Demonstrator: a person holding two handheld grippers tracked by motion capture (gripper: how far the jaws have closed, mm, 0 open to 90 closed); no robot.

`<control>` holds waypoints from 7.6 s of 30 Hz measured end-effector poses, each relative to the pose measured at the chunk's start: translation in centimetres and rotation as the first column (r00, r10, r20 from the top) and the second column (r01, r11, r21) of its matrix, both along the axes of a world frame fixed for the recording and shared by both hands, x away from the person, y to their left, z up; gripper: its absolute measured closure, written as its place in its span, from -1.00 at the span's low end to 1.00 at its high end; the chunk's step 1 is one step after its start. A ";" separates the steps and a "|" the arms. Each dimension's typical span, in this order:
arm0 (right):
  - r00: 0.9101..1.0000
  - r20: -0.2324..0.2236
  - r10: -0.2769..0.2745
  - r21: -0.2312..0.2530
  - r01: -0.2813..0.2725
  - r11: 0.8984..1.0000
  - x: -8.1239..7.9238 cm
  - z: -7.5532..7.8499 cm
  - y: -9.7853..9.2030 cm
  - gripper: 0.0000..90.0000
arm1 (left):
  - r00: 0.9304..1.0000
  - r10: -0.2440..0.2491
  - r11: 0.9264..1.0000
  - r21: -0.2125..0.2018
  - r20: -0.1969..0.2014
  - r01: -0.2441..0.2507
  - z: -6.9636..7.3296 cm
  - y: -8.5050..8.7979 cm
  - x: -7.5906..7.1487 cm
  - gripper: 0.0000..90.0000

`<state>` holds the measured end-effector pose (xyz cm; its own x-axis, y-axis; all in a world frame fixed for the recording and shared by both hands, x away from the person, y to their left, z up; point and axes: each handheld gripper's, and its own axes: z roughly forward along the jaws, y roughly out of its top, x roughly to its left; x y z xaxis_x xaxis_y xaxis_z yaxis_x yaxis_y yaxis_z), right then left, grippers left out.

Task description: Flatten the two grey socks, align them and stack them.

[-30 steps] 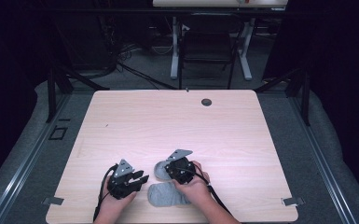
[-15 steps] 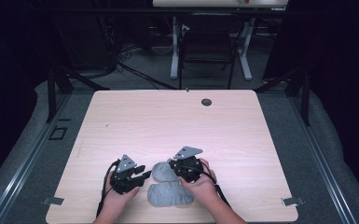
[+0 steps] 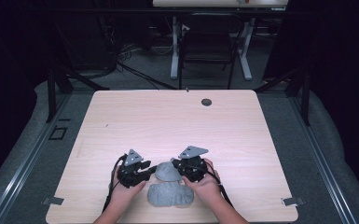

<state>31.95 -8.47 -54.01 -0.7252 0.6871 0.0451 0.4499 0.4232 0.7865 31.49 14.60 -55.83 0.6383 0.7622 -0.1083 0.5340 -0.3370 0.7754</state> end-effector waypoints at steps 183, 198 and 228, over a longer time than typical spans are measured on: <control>0.994 -0.111 0.018 -0.009 -0.019 1.000 -6.1 0.0 -5.5 0.96 | 0.994 -0.096 0.994 0.040 -0.061 0.098 0.5 0.8 -6.1 0.96; 0.991 -0.136 0.010 -0.035 -0.014 0.999 -5.7 -1.3 -5.3 0.95 | 0.992 -0.095 0.993 0.066 -0.082 0.100 -0.6 0.7 -5.9 0.95; 0.995 -0.042 0.094 -0.015 -0.094 0.995 -7.0 -1.8 -3.6 0.32 | 0.982 -0.186 0.981 0.045 -0.038 0.188 -0.2 -0.6 -6.7 0.45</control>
<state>24.98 -12.08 -55.81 -0.7843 0.6169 0.0655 0.4396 0.4781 0.7604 24.80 13.96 -56.05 0.7667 0.6345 -0.0982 0.4833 -0.4697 0.7388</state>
